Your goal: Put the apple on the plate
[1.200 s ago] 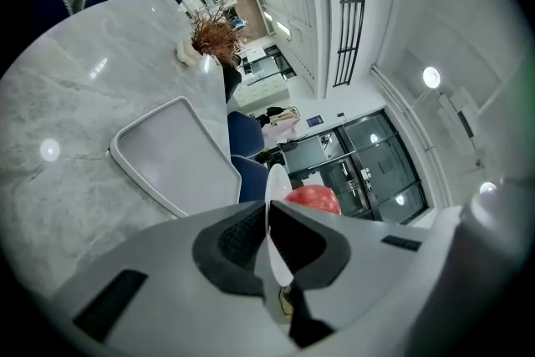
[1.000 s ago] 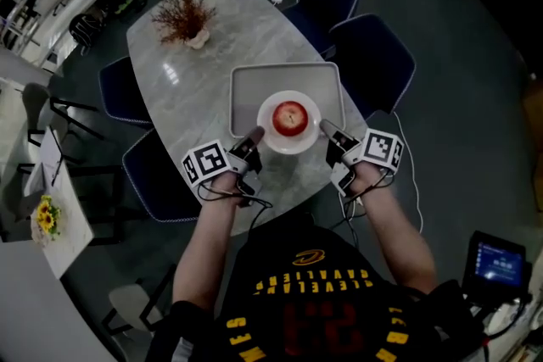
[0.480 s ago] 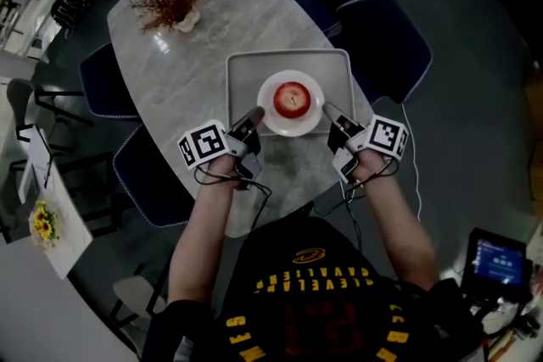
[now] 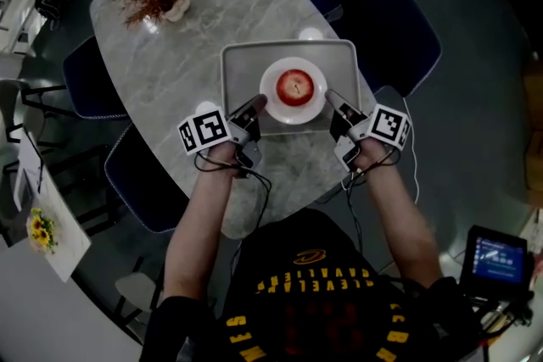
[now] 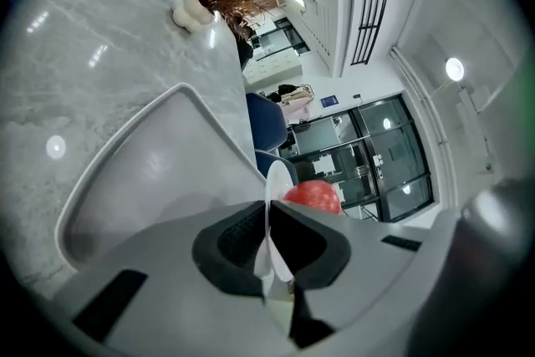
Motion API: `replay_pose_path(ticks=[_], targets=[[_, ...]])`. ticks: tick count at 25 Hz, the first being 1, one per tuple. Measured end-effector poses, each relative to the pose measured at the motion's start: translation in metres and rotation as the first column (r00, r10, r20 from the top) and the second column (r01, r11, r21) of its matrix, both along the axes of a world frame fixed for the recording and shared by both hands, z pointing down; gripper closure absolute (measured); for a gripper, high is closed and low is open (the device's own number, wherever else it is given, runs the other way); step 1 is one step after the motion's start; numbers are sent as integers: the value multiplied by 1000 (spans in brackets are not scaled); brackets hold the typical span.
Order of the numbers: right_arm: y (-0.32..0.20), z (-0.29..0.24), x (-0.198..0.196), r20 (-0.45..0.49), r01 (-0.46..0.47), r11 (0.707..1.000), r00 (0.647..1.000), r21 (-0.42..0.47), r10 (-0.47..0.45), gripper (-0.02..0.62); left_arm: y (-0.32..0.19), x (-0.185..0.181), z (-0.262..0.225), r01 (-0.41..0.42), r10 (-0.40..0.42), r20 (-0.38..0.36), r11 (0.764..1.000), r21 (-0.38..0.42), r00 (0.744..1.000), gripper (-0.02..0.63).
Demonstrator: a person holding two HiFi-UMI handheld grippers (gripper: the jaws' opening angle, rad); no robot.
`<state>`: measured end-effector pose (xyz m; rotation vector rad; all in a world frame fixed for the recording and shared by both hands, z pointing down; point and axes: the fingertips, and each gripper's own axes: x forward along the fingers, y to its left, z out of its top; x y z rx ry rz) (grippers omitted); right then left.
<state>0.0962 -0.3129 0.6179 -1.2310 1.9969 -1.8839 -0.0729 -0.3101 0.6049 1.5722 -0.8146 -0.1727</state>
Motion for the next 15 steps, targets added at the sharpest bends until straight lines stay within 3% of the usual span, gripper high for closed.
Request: replay_pose_path(ticks=[5, 15], targets=[[0, 13, 3, -31, -8, 1000, 999, -23, 8, 571, -2, 4, 15, -35, 35, 26, 999, -27, 999, 586], [0, 29, 0, -68, 1, 998, 998, -60, -5, 571, -5, 9, 43, -104, 114, 150, 992, -72, 982, 581]])
